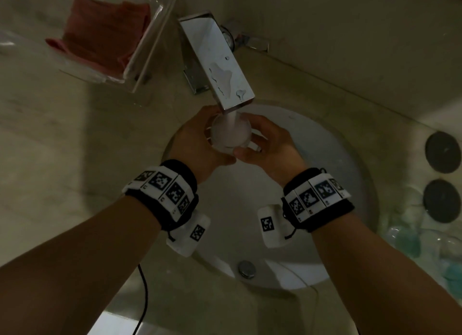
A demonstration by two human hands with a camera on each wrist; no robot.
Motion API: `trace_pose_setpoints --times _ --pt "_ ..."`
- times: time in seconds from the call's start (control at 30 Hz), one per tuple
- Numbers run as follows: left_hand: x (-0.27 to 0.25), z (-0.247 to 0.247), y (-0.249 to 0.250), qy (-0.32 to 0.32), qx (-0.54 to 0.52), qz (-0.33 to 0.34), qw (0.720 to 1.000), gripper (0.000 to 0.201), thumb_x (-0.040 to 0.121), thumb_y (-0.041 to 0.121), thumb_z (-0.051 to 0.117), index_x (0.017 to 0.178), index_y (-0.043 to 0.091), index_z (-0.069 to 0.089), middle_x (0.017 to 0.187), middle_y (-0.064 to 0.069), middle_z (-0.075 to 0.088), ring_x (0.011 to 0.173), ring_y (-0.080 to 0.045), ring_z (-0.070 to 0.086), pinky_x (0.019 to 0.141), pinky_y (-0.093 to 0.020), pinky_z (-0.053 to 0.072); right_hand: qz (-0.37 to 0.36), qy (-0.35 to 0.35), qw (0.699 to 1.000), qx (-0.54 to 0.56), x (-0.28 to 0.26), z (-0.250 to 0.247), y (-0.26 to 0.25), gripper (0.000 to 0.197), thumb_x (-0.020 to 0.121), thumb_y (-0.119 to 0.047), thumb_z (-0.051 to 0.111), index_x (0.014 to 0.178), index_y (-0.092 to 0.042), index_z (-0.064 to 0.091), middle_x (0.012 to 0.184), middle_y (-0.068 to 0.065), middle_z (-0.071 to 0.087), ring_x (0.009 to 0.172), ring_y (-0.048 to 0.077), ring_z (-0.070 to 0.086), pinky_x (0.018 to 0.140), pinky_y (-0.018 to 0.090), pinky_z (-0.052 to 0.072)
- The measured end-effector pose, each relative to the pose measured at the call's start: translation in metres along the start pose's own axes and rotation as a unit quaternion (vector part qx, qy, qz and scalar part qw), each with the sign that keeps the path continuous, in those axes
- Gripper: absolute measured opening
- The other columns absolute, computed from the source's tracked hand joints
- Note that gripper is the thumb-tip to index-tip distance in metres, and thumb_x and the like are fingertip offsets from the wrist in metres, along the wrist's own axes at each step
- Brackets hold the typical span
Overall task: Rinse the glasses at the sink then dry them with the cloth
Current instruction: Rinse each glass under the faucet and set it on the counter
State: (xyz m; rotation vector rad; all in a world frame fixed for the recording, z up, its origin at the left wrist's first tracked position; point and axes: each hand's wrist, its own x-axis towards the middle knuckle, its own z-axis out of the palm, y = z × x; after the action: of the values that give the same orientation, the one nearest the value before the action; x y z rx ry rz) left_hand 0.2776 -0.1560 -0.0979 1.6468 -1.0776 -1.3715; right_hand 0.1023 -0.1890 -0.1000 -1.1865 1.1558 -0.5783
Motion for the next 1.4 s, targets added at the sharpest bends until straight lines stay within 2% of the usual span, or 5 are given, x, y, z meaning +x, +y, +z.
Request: trace_pose_setpoints --times 0.57,0.83,0.97,1.2,1.4 --pt "0.001 0.001 -0.004 0.012 0.030 0.015 0.999 0.087 0.061 0.006 0.092 0.136 0.021 0.052 0.114 0.013 0.065 0.102 -0.003 0.063 0.083 -0.014 0.053 -0.018 0.016 1.000 -0.004 -0.002 0.002 0.007 0.071 0.079 -0.011 0.084 0.141 -0.012 0.052 0.142 0.002 0.058 0.131 0.016 0.056 0.098 0.023 0.053" --pt "-0.003 0.003 -0.004 -0.037 0.082 -0.074 0.993 0.030 0.073 0.038 0.085 0.092 0.020 0.072 0.084 0.010 0.073 0.079 -0.008 0.069 0.074 -0.023 0.055 0.112 0.066 0.989 -0.069 0.003 0.004 0.012 0.057 0.079 -0.057 0.073 0.118 -0.016 0.066 0.104 0.001 0.077 0.095 0.019 0.075 0.090 0.046 0.060" --pt "-0.005 0.007 -0.007 -0.045 0.040 -0.181 0.982 0.049 0.076 0.047 0.079 0.082 -0.002 0.073 0.080 -0.008 0.073 0.075 -0.020 0.070 0.079 -0.033 0.059 0.188 0.057 0.977 -0.082 0.000 0.005 0.013 0.060 0.083 -0.064 0.066 0.107 -0.009 0.068 0.088 0.008 0.078 0.082 0.024 0.077 0.083 0.047 0.063" --pt "0.000 0.011 0.000 0.001 -0.012 -0.265 0.964 0.033 0.082 0.039 0.077 0.083 0.007 0.070 0.084 -0.004 0.068 0.071 -0.015 0.061 0.055 -0.018 0.054 0.040 0.135 0.987 -0.080 0.021 -0.002 -0.054 0.092 0.068 -0.053 0.069 0.149 -0.019 0.040 0.138 -0.008 0.055 0.123 0.017 0.060 0.100 0.037 0.053" --pt "0.000 0.010 0.004 0.006 -0.036 -0.268 0.963 0.033 0.080 0.039 0.079 0.079 0.008 0.068 0.088 -0.005 0.069 0.078 -0.016 0.063 0.069 -0.025 0.054 -0.054 0.123 0.991 -0.029 0.032 0.000 -0.092 0.086 0.075 -0.027 0.069 0.151 -0.009 0.035 0.151 0.008 0.046 0.128 0.016 0.052 0.108 0.041 0.050"
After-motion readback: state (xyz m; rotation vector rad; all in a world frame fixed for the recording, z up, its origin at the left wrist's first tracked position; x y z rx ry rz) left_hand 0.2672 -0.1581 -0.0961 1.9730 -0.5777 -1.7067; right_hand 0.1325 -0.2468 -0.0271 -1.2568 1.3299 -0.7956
